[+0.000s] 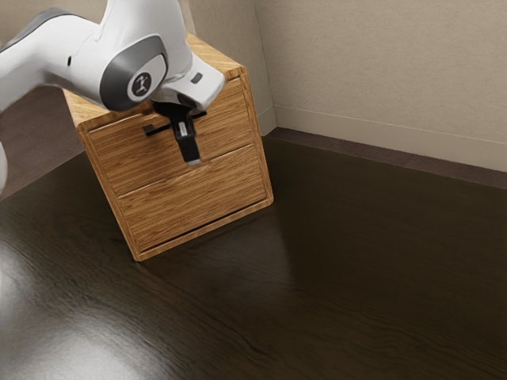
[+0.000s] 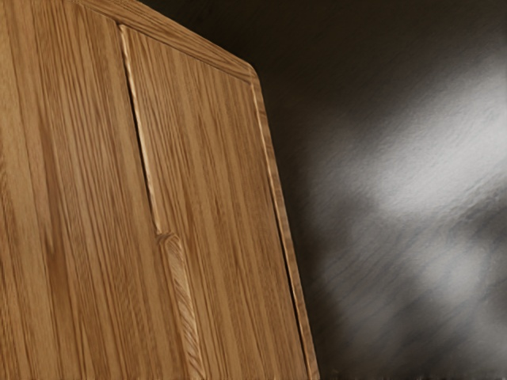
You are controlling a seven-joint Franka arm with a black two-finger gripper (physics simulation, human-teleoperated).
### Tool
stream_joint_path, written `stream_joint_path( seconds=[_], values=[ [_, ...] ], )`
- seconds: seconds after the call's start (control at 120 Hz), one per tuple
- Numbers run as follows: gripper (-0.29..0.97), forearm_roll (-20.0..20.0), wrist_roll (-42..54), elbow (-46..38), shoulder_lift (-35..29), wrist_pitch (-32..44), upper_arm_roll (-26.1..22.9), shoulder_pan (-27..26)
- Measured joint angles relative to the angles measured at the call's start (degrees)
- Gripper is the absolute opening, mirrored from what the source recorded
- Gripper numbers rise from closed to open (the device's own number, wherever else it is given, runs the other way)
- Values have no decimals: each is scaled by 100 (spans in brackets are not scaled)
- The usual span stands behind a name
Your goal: Pull the drawer handle with one arm to open the drawer
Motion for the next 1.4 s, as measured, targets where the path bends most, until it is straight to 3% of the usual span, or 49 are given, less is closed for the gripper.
stream_joint_path(
  seconds=[0.15, 0.392, 0.492, 0.658, 0.908, 1.05, 1.325, 1.4],
  values=[
    [64, 12, 355, 72, -18, 36, -8, 107],
    [68, -2, 766, 72, -30, 65, 7, 173],
    [80, -44, 887, -14, -28, 85, 35, 166],
    [69, -79, 1052, -87, -27, 128, 20, 175],
    [68, -104, 1220, -93, -52, 147, 9, 123],
    [59, -112, 1283, -148, -143, 151, -3, 8],
    [77, -113, 1356, -399, -293, 155, -11, -209],
    [67, -114, 1364, -479, -387, 154, -20, -241]
  ],
)
